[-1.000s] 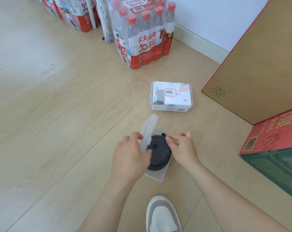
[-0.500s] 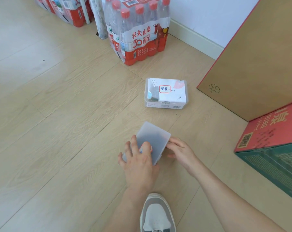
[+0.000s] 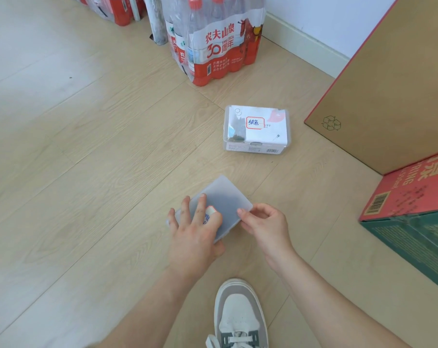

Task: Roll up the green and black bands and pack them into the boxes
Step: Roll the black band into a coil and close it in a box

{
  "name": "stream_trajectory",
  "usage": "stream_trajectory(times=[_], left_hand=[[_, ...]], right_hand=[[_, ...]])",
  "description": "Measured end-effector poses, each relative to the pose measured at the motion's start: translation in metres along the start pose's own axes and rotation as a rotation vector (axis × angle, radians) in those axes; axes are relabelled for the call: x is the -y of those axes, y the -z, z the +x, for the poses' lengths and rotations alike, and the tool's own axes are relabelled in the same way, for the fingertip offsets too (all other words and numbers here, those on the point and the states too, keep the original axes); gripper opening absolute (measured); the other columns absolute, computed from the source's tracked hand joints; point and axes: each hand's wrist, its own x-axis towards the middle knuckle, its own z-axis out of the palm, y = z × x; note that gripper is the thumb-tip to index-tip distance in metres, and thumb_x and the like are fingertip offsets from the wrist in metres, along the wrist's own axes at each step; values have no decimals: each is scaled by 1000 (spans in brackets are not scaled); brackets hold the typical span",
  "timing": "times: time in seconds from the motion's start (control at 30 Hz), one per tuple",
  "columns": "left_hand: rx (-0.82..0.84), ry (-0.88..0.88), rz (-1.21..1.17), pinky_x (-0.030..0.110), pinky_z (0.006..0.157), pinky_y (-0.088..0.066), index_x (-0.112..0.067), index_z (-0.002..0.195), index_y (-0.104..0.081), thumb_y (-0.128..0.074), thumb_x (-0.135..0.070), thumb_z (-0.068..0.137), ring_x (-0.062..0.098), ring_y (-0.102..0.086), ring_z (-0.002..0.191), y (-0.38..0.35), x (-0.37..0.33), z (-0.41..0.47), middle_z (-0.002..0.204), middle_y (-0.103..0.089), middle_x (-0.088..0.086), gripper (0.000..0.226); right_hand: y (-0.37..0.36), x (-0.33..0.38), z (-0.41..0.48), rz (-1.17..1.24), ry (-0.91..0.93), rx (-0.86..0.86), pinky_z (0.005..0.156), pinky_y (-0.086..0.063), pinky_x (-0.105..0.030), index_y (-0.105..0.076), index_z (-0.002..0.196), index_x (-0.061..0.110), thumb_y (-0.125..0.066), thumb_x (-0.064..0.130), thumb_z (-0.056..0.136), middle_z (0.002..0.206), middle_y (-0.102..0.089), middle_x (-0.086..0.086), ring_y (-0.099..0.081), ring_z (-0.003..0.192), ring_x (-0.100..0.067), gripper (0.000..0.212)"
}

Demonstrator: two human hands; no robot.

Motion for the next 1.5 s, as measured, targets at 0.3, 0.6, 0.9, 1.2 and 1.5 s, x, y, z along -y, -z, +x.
stream_trajectory(times=[0.3, 0.6, 0.9, 1.2, 1.5], left_hand=[[62, -16, 90, 70, 84, -38, -15, 101, -42, -87, -41, 40, 49, -45, 123, 4, -2, 1, 138, -50, 17, 81], [225, -15, -247, 44, 81, -45, -28, 94, -37, -77, -43, 58, 29, -51, 107, 39, 36, 19, 127, -51, -4, 56], [719, 318, -1173, 34, 74, -52, -12, 91, -57, -84, -14, 62, 19, -68, 82, 40, 83, -4, 94, -73, 3, 40], [271, 248, -746, 27, 71, -48, -40, 108, -63, -59, -23, 88, 8, -61, 78, 41, 52, -44, 85, -70, -13, 26], [147, 167, -291, 44, 111, -26, -13, 145, -30, -40, -64, 84, 22, -39, 131, 25, 28, -70, 144, -42, 0, 80]], right_hand=[[4, 5, 2, -61, 20, 18, 92, -54, -46, -43, 96, 22, -74, 5, 80, 99, -70, -10, -68, 80, -22, 38], [5, 11, -7, -603, 334, 146, 78, -49, -23, -53, 111, 49, -76, 35, 78, 101, -59, 7, -61, 83, -8, 43], [-16, 9, -13, -1027, 356, 399, 83, -48, -31, -46, 120, 50, -74, 48, 74, 102, -46, 10, -52, 90, -7, 54], [-20, 8, -12, -1079, 345, 378, 77, -44, -29, -46, 113, 46, -69, 43, 79, 106, -49, 8, -52, 86, -9, 41], [-26, 11, -14, -1155, 357, 355, 81, -49, -35, -45, 107, 43, -68, 44, 79, 108, -51, 4, -55, 93, -16, 36]])
